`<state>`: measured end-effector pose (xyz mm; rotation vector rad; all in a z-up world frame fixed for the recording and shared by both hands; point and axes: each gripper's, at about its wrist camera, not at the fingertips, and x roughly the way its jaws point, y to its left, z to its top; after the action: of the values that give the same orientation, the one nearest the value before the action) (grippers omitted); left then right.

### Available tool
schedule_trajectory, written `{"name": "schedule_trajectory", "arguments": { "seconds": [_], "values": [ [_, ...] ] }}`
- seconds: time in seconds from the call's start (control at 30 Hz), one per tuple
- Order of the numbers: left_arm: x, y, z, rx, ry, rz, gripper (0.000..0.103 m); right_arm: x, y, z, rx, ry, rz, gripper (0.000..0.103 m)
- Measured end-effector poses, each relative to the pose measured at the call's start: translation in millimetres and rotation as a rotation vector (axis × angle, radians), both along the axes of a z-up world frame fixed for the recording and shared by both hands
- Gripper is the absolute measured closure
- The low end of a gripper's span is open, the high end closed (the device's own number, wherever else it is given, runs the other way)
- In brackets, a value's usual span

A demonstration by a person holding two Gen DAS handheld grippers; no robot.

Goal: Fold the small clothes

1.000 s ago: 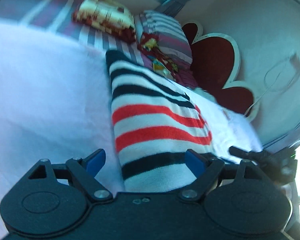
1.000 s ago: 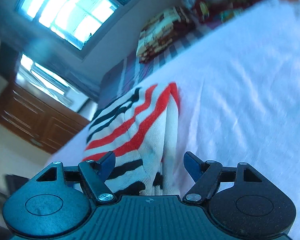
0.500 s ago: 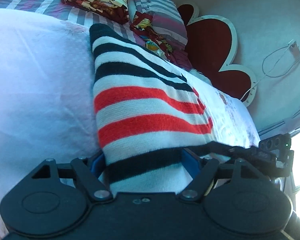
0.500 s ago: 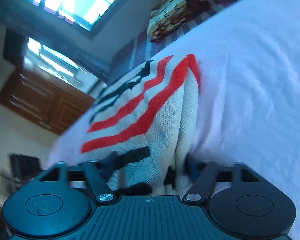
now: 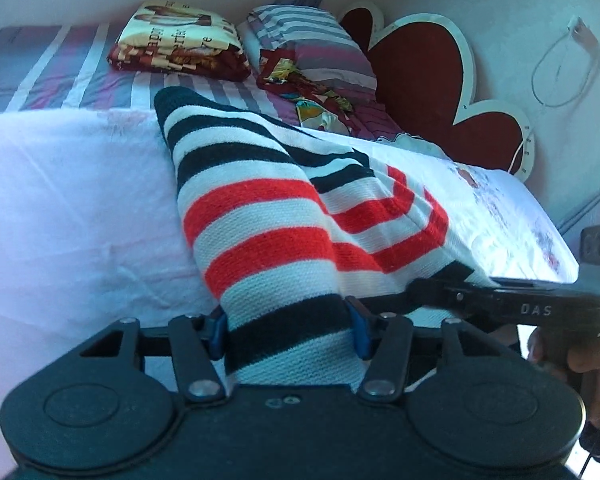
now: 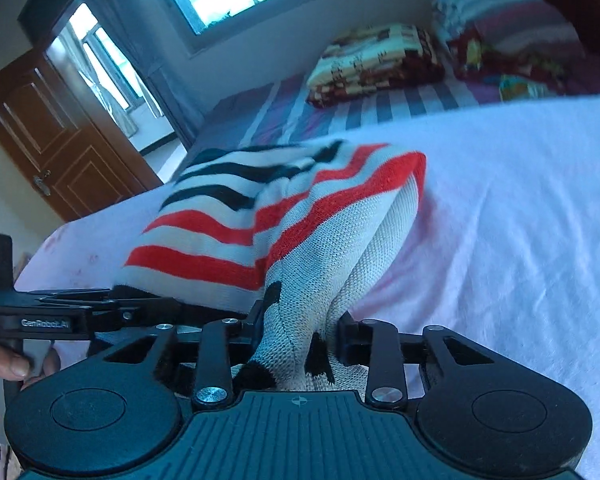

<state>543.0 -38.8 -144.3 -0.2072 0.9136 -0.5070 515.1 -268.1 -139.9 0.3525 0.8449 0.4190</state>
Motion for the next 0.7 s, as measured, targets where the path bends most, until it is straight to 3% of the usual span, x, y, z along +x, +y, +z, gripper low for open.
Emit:
{"name": "schedule_trajectory", "arguments": {
  "seconds": [0.37,0.5,0.7],
  "values": [
    [-28,14,31,0.028,-0.095,-0.026,0.051,-30,52,44,-0.066,-0.096,0.019,0.070],
    [-43,44,42,0.031,-0.123,-0.011,0.051,-34,88,57,-0.083,-0.119,0.043,0.070],
    [-69,115,57,0.051,-0.127,0.035,0.051,-45,178,71,-0.105,-0.144,0.112,0.070]
  ]
}}
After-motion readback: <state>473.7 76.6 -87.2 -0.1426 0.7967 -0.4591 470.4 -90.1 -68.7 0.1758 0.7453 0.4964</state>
